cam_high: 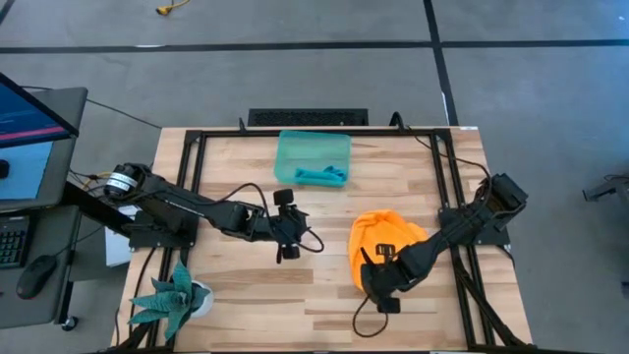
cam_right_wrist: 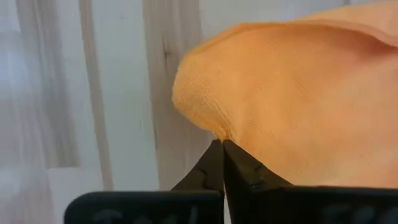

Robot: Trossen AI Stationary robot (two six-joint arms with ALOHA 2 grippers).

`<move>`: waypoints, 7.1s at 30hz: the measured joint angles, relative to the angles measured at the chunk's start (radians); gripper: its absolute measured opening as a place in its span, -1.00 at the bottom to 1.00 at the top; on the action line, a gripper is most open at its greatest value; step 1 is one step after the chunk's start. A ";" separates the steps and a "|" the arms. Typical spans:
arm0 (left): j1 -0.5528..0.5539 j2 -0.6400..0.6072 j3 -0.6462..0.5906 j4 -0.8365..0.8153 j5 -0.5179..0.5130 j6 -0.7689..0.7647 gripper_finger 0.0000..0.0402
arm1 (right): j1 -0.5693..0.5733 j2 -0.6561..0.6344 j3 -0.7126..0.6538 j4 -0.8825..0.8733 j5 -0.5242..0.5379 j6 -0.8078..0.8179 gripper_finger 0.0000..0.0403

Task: Roll microfiber towels into tight, uniform cylinder then place into a basket
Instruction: Fold the yellow microfiber cloth

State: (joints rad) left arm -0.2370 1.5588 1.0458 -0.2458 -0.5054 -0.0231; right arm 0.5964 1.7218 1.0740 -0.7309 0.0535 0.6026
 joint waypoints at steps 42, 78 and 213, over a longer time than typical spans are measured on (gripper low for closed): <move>0.058 0.493 0.191 0.632 0.627 0.106 -0.24 | -0.052 -0.131 0.002 0.098 0.187 -0.140 -0.72; -0.062 0.700 0.645 -0.926 0.239 -0.272 -0.24 | -0.077 -0.130 0.002 0.002 0.214 -0.132 -0.72; 0.039 0.040 -0.158 -0.208 0.293 -0.608 -0.98 | -0.247 -0.130 -0.066 0.324 0.341 -0.375 -0.72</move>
State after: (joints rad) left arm -0.1984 1.5990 0.8882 -0.4534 -0.2129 -0.6308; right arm 0.3497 1.5921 1.0084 -0.4073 0.3949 0.2276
